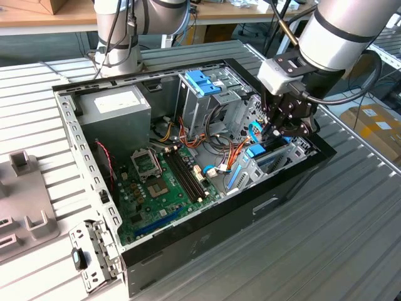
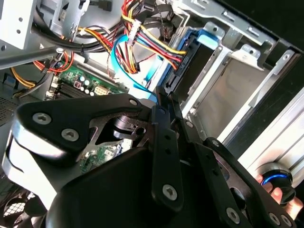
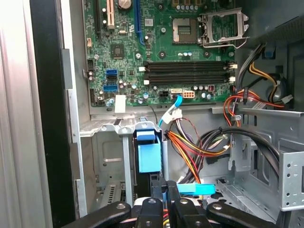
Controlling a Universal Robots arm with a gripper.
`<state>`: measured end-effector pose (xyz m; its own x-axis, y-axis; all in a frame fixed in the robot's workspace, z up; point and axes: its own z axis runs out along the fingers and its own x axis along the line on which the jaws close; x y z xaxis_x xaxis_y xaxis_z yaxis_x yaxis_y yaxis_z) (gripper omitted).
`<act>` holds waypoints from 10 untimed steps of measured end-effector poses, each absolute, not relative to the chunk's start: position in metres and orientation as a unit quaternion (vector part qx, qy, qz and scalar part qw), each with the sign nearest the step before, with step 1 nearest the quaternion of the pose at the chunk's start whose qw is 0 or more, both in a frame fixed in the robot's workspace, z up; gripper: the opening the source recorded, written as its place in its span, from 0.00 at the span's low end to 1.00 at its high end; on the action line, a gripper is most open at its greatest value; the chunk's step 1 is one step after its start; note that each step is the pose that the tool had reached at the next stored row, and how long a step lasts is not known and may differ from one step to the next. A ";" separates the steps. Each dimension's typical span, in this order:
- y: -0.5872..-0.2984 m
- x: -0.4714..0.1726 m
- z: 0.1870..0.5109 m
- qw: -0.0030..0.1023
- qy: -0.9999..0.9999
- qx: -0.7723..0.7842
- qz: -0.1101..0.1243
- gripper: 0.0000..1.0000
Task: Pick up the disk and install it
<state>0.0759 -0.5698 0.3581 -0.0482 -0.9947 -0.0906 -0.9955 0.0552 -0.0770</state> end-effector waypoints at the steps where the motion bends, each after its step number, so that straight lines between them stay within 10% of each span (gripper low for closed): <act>1: -0.570 0.075 0.358 0.060 0.724 -0.687 0.003 0.16; 10: -0.571 0.075 0.357 0.084 0.722 -0.687 -0.019 0.16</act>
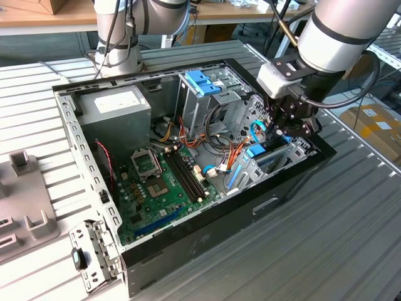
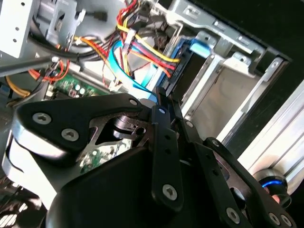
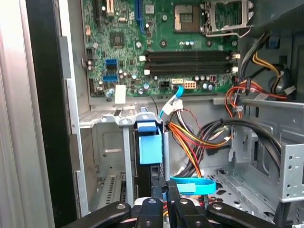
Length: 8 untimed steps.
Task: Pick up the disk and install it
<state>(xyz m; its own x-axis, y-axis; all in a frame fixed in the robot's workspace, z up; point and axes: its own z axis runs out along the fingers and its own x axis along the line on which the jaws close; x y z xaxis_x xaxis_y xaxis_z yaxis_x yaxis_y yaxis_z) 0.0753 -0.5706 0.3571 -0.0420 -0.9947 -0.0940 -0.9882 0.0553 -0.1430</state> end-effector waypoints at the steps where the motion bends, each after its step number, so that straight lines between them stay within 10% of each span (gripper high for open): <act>1: -0.571 0.075 0.357 0.086 0.721 -0.687 -0.022 0.16; 8: -0.571 0.075 0.357 0.095 0.720 -0.687 -0.030 0.16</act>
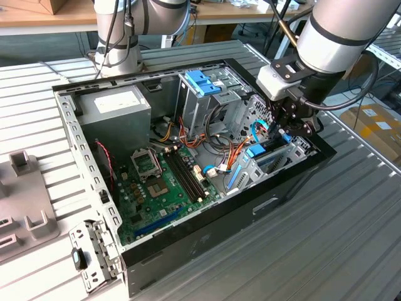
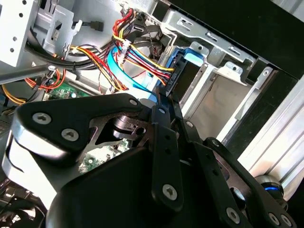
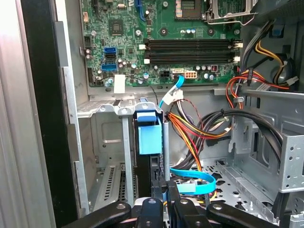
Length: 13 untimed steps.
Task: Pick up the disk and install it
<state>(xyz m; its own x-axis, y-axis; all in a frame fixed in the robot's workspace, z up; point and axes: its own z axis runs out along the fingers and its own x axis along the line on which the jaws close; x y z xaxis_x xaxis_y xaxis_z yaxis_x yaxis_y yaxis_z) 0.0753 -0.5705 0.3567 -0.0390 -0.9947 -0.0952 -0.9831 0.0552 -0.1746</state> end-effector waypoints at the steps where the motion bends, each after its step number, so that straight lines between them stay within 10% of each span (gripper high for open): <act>1: -0.571 0.075 0.357 0.095 0.720 -0.687 -0.030 0.16; 13: -0.572 0.076 0.352 0.096 0.713 -0.693 -0.029 0.16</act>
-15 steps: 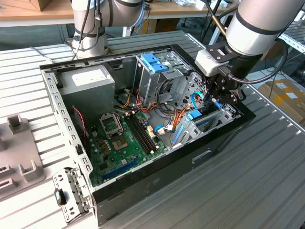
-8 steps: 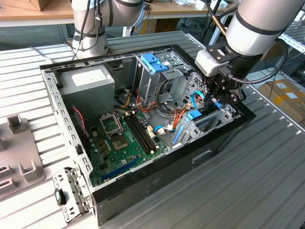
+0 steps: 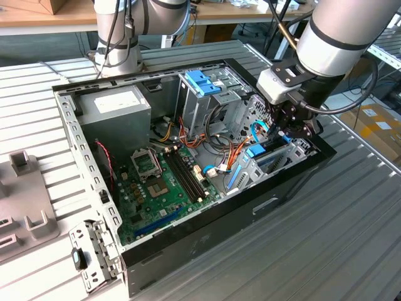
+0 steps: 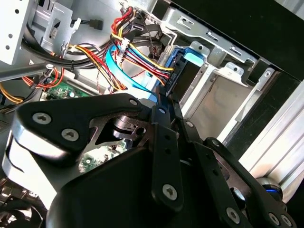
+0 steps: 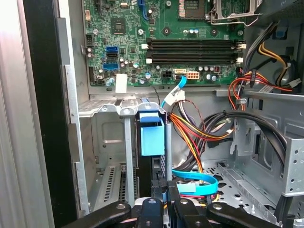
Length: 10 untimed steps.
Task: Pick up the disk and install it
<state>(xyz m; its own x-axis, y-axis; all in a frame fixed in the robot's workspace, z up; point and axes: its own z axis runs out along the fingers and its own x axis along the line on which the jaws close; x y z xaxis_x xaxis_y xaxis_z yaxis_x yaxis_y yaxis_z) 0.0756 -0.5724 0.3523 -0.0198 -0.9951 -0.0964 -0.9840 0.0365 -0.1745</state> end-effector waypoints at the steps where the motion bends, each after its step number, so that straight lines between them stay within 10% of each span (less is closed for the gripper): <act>1: -0.572 0.076 0.352 0.096 0.713 -0.694 -0.029 0.16; 10: -0.573 0.077 0.347 0.096 0.708 -0.699 -0.029 0.16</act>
<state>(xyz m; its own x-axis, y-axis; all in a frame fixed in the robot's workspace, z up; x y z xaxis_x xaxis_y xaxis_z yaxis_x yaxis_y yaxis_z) 0.0766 -0.5728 0.3469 -0.0048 -0.9954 -0.0959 -0.9844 0.0216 -0.1745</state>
